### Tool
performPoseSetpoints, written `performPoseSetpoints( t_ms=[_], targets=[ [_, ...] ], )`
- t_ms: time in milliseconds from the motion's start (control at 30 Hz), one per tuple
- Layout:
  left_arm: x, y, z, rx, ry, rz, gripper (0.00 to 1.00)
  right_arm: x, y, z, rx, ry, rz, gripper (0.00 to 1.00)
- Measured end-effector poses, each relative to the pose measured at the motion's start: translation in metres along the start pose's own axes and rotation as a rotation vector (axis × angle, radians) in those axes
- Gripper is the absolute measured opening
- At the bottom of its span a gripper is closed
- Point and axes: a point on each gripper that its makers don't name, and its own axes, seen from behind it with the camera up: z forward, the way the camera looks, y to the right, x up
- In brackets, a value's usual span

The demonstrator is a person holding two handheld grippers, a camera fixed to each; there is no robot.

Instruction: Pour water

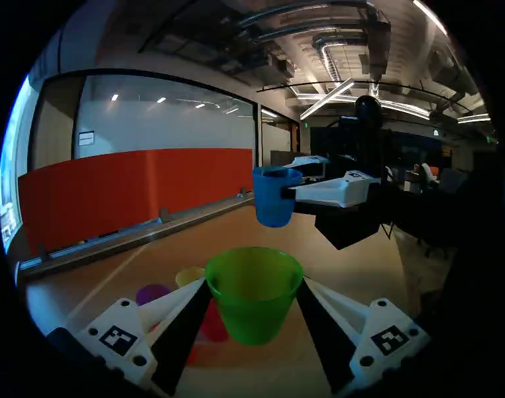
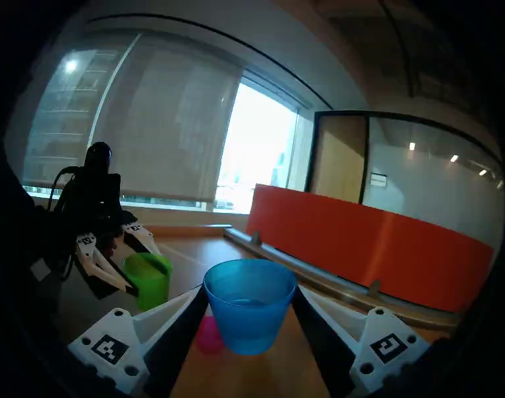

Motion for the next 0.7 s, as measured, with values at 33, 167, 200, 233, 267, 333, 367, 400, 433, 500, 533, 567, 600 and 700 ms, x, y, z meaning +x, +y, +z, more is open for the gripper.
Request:
performPoseSetpoints(
  t_ms=[33, 167, 200, 233, 267, 333, 367, 400, 433, 500, 533, 567, 600, 700],
  targets=[
    [0.0, 0.0, 0.0, 0.0, 0.002, 0.0, 0.86, 0.002, 0.0, 0.0, 0.0, 0.001, -0.006, 0.91],
    [0.002, 0.0, 0.002, 0.002, 0.009, 0.0, 0.86, 0.01, 0.001, 0.002, 0.001, 0.009, -0.034, 0.91],
    [0.002, 0.0, 0.002, 0.002, 0.01, 0.0, 0.86, 0.012, 0.001, 0.002, 0.002, 0.011, -0.041, 0.91],
    [0.003, 0.0, 0.002, 0.002, 0.011, 0.0, 0.86, 0.014, 0.001, 0.003, 0.002, 0.013, -0.048, 0.91],
    [0.003, 0.0, 0.003, 0.001, 0.012, 0.0, 0.86, 0.016, 0.001, 0.004, 0.003, 0.015, -0.057, 0.91],
    [0.004, 0.001, 0.003, 0.0, 0.014, 0.0, 0.86, 0.019, 0.001, 0.005, 0.005, 0.016, -0.072, 0.91],
    [0.005, 0.001, 0.003, -0.001, 0.016, -0.001, 0.86, 0.021, 0.001, 0.006, 0.006, 0.017, -0.081, 0.91],
    [0.005, 0.002, 0.004, -0.002, 0.017, -0.001, 0.86, 0.023, 0.001, 0.006, 0.007, 0.017, -0.09, 0.91],
    [0.006, 0.002, 0.004, -0.003, 0.019, -0.002, 0.86, 0.024, 0.001, 0.007, 0.008, 0.016, -0.098, 0.91],
    [0.007, 0.002, 0.005, -0.004, 0.021, -0.003, 0.86, 0.027, 0.001, 0.008, 0.009, 0.015, -0.118, 0.91],
    [0.007, 0.003, 0.005, -0.004, 0.022, -0.003, 0.86, 0.029, 0.001, 0.009, 0.009, 0.015, -0.128, 0.91],
    [0.008, 0.003, 0.006, -0.005, 0.023, -0.004, 0.86, 0.031, 0.001, 0.01, 0.01, 0.015, -0.139, 0.91],
    [0.008, 0.003, 0.006, -0.005, 0.024, -0.004, 0.86, 0.032, 0.001, 0.01, 0.011, 0.014, -0.149, 0.91],
    [0.009, 0.004, 0.008, -0.005, 0.028, -0.004, 0.86, 0.036, 0.0, 0.012, 0.018, 0.013, -0.179, 0.91]
  ],
)
